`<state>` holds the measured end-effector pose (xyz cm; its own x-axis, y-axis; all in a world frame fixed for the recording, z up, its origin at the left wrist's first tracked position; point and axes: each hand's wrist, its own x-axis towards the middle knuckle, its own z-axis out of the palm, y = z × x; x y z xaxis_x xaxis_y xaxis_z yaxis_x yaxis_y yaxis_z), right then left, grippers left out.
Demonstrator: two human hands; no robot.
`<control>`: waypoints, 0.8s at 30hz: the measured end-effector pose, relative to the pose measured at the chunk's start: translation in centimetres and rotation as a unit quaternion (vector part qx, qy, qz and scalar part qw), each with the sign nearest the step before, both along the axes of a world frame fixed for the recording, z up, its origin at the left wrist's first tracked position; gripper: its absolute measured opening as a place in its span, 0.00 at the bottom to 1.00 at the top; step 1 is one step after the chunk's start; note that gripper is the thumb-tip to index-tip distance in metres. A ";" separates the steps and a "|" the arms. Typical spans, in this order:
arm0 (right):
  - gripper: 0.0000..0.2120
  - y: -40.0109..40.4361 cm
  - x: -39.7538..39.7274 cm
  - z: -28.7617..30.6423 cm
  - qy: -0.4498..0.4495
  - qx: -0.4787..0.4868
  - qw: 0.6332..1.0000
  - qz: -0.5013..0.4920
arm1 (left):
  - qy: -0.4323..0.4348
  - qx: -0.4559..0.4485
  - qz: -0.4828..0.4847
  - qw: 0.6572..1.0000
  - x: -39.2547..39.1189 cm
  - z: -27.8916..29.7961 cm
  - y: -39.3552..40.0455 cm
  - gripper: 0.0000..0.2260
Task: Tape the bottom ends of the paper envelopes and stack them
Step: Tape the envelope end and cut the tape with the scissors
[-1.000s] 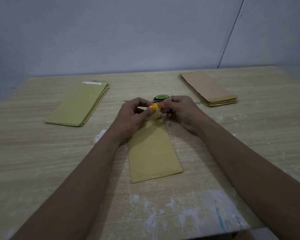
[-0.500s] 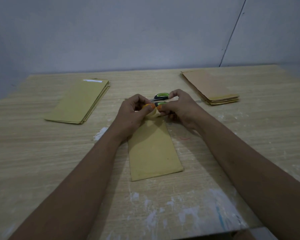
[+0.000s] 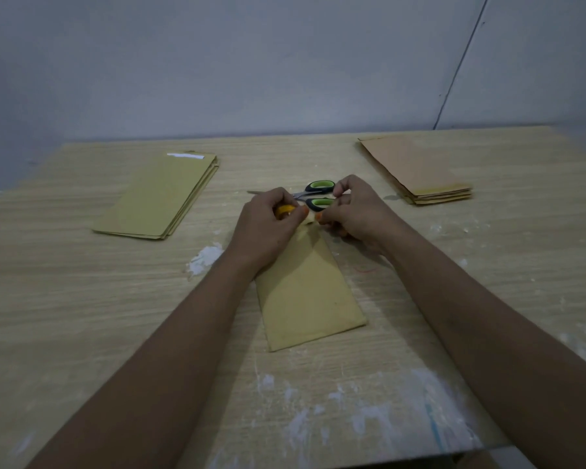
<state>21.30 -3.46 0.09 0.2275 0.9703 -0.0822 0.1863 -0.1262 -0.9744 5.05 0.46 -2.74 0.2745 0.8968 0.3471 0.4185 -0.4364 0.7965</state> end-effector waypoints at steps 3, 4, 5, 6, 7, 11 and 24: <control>0.20 0.1 0.0 -0.2 -0.008 0.007 1.000 -0.007 | 0.015 0.002 0.018 1.000 0.3 0.1 0.0 0.06; 0.19 0.1 -0.1 -0.3 -0.008 0.012 1.000 -0.008 | 0.017 0.000 0.024 1.000 0.3 0.2 0.1 0.05; 0.19 0.1 -0.2 -0.4 -0.011 0.019 1.000 -0.009 | 0.017 -0.002 0.029 0.999 0.4 0.2 0.1 0.04; 0.19 0.1 -0.2 -0.5 -0.016 0.025 1.000 -0.009 | 0.014 -0.006 0.033 0.999 0.4 0.3 0.1 0.03; 0.19 0.1 -0.3 -0.5 -0.020 0.031 0.999 -0.009 | 0.007 -0.008 0.036 0.999 0.4 0.2 0.0 0.04; 0.18 0.1 -0.2 -0.4 0.027 0.041 0.999 0.001 | -0.091 0.002 0.015 0.996 -0.1 0.1 0.0 0.07; 0.19 0.4 -0.8 -0.3 0.022 0.014 1.000 0.005 | -0.098 -0.001 0.023 0.995 -0.2 0.2 0.0 0.11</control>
<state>20.53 -3.01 -0.23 0.2150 0.9745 -0.0645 0.1436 -0.0969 -0.9849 4.87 0.42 -2.53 0.1602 0.9076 0.3881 0.2755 -0.4186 0.8654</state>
